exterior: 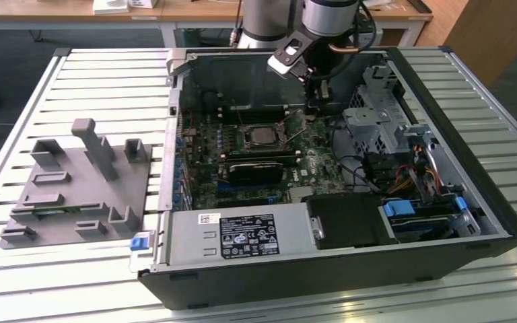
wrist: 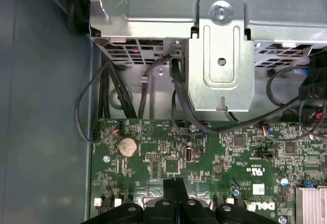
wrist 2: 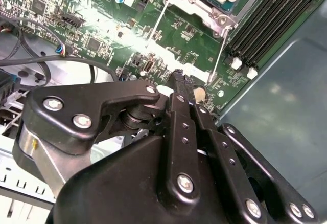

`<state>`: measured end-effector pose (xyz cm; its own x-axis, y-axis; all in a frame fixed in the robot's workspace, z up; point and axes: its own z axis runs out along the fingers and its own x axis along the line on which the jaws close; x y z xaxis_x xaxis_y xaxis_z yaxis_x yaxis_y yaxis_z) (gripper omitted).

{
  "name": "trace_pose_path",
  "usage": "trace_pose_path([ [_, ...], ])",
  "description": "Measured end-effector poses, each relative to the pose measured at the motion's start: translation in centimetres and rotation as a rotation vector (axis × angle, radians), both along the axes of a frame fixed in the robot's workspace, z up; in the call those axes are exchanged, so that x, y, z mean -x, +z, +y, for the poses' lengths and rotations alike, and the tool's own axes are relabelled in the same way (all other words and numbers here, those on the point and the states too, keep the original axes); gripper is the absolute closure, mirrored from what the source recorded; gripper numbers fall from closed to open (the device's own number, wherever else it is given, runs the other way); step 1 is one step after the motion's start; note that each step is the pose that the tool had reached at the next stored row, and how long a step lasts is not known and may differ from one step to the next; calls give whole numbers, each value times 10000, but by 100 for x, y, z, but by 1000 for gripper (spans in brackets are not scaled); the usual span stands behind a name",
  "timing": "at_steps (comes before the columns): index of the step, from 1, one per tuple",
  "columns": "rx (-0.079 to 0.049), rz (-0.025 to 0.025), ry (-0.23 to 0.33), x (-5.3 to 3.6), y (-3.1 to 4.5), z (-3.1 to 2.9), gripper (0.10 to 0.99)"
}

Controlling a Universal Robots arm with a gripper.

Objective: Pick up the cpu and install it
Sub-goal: 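Close the cpu cover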

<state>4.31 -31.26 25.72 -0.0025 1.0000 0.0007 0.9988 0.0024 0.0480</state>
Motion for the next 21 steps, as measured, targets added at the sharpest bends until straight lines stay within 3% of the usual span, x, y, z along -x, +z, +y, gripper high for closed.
trace_pose_path([
  [9, -2, 18, 1, -79, -35, 3, 980],
  [10, -1, 27, 0, -88, -108, 3, 980],
  [13, -4, 35, -1, -85, -127, 3, 980],
  [21, -42, 171, 1, -9, -126, 3, 980],
])
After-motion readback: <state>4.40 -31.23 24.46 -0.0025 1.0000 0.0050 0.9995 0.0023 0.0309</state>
